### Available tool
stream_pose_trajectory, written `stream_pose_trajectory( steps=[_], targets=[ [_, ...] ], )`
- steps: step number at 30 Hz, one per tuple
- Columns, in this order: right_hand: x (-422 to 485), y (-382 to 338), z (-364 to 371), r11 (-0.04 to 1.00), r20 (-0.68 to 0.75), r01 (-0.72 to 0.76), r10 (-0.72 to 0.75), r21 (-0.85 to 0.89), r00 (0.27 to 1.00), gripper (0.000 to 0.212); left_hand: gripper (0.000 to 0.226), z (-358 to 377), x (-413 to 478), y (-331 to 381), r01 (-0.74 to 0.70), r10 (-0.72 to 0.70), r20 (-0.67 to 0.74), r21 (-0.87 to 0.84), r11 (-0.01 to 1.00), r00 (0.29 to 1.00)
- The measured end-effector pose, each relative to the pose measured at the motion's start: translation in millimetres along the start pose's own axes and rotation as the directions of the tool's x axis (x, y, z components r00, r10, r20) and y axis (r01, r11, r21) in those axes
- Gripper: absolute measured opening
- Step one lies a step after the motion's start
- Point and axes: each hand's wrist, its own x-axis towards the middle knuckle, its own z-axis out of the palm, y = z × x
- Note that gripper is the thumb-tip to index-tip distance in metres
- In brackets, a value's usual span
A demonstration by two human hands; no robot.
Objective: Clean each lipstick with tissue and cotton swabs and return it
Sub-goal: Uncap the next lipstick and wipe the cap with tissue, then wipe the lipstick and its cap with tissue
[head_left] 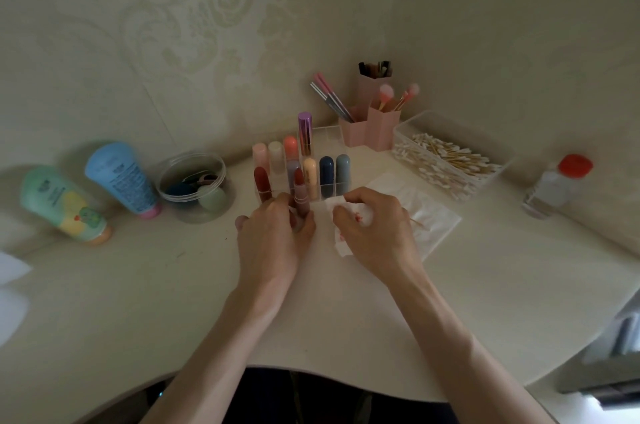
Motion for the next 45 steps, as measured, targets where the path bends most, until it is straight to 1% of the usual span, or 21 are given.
stream_pose_trajectory(
  steps=[8,15,19,22,24,26,28,30,31,33,35,36,37,38,39,40,41,43,45],
  targets=[
    [-0.6,-1.2,0.0,1.0,0.015,-0.003,0.003,-0.008,1.0,0.007,0.02,0.8,-0.8,1.0,-0.01,0.01,-0.012,0.006,1.0,1.0],
    [-0.8,-1.6,0.2,1.0,0.03,-0.004,0.004,-0.001,1.0,0.007,0.015,-2.1,-3.5,0.8,-0.005,0.004,-0.023,-0.046,0.999,1.0],
    [-0.9,-0.4,0.4,1.0,0.034,0.001,-0.001,-0.003,0.999,0.01,0.016,-9.7,-9.4,-1.0,-0.056,0.056,0.006,-0.082,0.995,0.998],
    [-0.8,-0.2,0.3,1.0,0.051,0.0,0.0,0.007,0.999,0.009,0.025,-21.8,-23.6,-6.4,-0.057,0.059,0.024,-0.077,0.995,0.998],
    [-0.4,-0.2,1.4,1.0,0.058,0.002,-0.002,0.009,0.998,0.008,0.022,-33.0,-33.9,-13.9,-0.082,0.08,-0.037,-0.052,0.995,0.996],
    [-0.5,-0.2,2.9,1.0,0.062,0.011,-0.011,0.001,0.998,0.007,0.018,-44.8,-39.2,-23.8,-0.131,0.132,-0.158,0.018,0.991,0.979],
    [-1.6,-0.7,3.3,0.999,0.068,0.029,-0.028,-0.015,0.997,0.007,0.03,-51.4,-37.2,-33.8,-0.157,0.18,-0.235,0.112,0.981,0.955],
    [-3.2,-2.1,3.7,0.999,0.087,0.049,-0.048,-0.013,0.995,0.005,0.04,-51.9,-32.5,-43.1,-0.167,0.209,-0.21,0.201,0.965,0.955],
    [-3.6,-2.0,4.4,0.998,0.097,0.061,-0.061,-0.003,0.993,0.004,0.039,-50.3,-30.3,-46.6,-0.179,0.222,-0.19,0.22,0.959,0.956],
    [-4.5,-1.9,6.6,0.995,0.121,0.097,-0.097,0.004,0.988,0.004,0.03,-47.0,-27.2,-53.2,-0.198,0.234,-0.16,0.216,0.956,0.959],
    [-5.5,-1.0,9.8,0.992,0.154,0.122,-0.118,-0.019,0.981,0.004,0.02,-45.6,-25.4,-57.5,-0.189,0.213,-0.149,0.159,0.969,0.966],
    [-5.9,0.0,11.3,0.991,0.171,0.127,-0.118,-0.038,0.978,0.005,0.017,-46.2,-25.3,-57.6,-0.172,0.181,-0.144,0.073,0.982,0.973],
    [-6.2,0.8,12.4,0.99,0.184,0.131,-0.119,-0.057,0.976,0.006,0.015,-47.5,-25.3,-56.7,-0.138,0.128,-0.128,-0.074,0.988,0.983],
    [-6.4,1.4,13.1,0.989,0.192,0.134,-0.119,-0.068,0.974,0.006,0.014,-49.1,-25.4,-54.2,-0.086,0.063,-0.092,-0.268,0.96,0.994],
    [-6.6,1.6,13.5,0.989,0.195,0.139,-0.125,-0.059,0.973,0.006,0.013,-50.6,-25.3,-51.4,-0.017,0.004,-0.029,-0.46,0.888,1.0],
    [-6.8,1.5,13.9,0.988,0.195,0.148,-0.139,-0.033,0.971,0.005,0.013,-53.1,-25.8,-48.3,0.049,-0.032,0.039,-0.6,0.798,0.999],
    [-7.0,1.3,14.2,0.987,0.198,0.159,-0.157,0.006,0.968,0.004,0.016,-55.5,-26.3,-46.0,0.087,-0.043,0.082,-0.677,0.731,0.996],
    [-8.5,-1.7,13.5,0.981,0.217,0.175,-0.19,0.087,0.957,0.004,0.021,-58.8,-27.2,-45.4,0.134,-0.044,0.139,-0.745,0.653,0.989],
    [-10.5,-5.7,12.0,0.969,0.231,0.197,-0.228,0.148,0.946,0.006,0.023,-59.9,-27.5,-46.6,0.167,-0.054,0.17,-0.78,0.603,0.984]
  ],
)
